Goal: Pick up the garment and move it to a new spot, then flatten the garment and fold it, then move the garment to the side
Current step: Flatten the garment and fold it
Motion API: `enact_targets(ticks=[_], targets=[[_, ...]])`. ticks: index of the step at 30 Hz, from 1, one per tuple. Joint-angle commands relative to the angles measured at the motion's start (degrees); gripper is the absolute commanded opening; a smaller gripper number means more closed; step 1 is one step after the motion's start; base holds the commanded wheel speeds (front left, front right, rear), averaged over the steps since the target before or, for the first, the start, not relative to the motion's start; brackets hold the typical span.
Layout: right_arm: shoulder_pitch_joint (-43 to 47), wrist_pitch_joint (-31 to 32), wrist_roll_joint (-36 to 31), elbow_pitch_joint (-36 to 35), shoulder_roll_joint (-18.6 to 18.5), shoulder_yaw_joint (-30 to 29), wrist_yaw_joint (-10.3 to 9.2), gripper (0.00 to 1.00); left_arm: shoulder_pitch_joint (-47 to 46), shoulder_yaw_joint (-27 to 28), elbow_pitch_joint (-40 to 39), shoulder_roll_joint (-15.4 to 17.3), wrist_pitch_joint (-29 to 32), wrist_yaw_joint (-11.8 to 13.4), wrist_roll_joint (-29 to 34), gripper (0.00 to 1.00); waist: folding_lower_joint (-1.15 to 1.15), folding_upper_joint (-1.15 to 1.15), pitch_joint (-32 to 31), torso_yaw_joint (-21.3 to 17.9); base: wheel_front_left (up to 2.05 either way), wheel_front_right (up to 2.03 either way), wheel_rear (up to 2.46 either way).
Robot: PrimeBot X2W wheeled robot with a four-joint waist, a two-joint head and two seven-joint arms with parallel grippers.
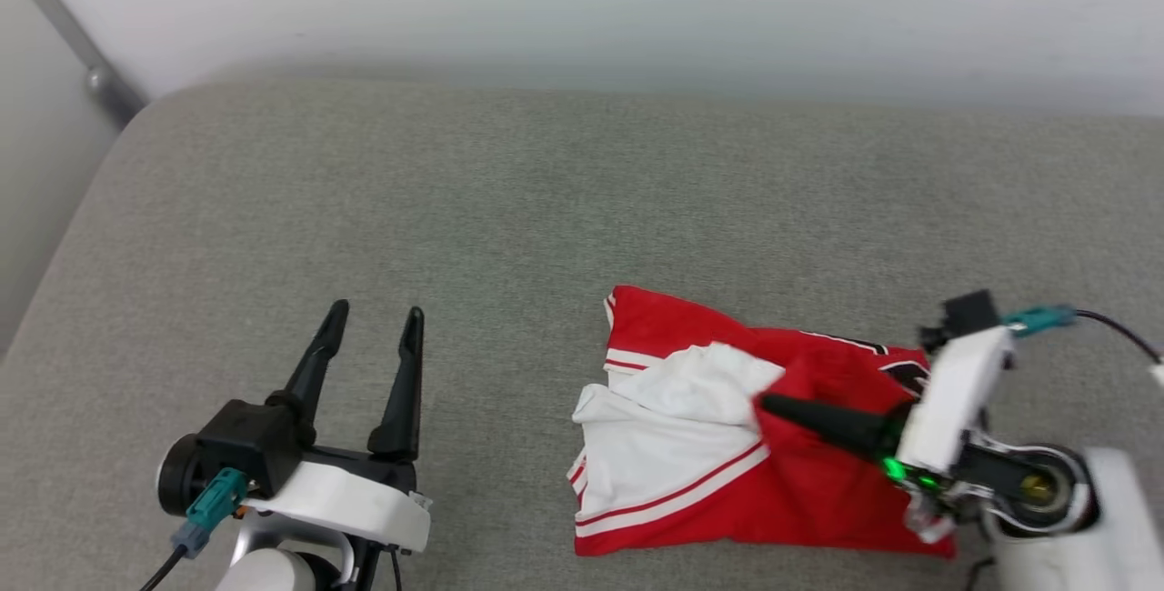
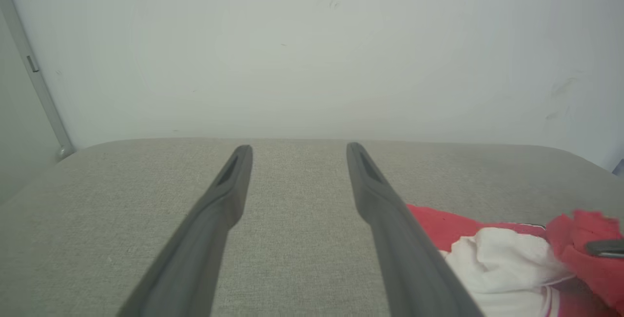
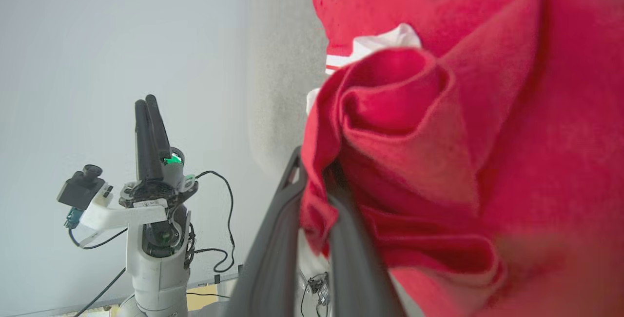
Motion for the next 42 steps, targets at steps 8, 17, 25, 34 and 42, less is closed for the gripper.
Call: enact_targets(ticks=[8, 17, 25, 34, 42], targets=[[-5.24, -12.65, 2.24, 5.61, 0.12, 16.45, -0.03, 0.0, -2.06, -1.59, 1.72, -1.13, -0.3, -1.24, -0.34, 1.0, 0.0, 0.0, -0.06, 3.31, 0.0, 0.0, 0.0], [-8.88, -23.87, -5.64, 13.16, 0.08, 24.37, -0.03, 1.0, -1.98, -1.56, 3.45, -1.53, -1.2, -1.92, -0.83, 1.0, 0.0, 0.0, -0.26, 4.11, 0.0, 0.0, 0.0], [-10.43, -29.89, -13.06, 7.26, -6.81, 30.57, -0.03, 1.0, -2.11, -1.58, 4.45, -1.12, -1.53, -2.16, -0.94, 1.0, 0.0, 0.0, -0.68, 2.82, 0.0, 0.0, 0.0], [-5.06, -43.44, -32.24, 0.15, -16.25, 23.74, -0.03, 1.0, -1.35, -0.58, 5.33, -1.04, -1.84, -1.45, -1.09, 1.0, 0.0, 0.0, -2.06, 0.73, 0.0, 0.0, 0.0], [7.57, -53.38, -45.3, -10.83, -13.2, 7.18, -0.03, 1.0, 0.32, 1.16, 5.54, -0.61, -2.19, -0.61, -0.44, 1.0, 0.0, 0.0, -3.68, -1.62, 0.0, 0.0, 0.0]])
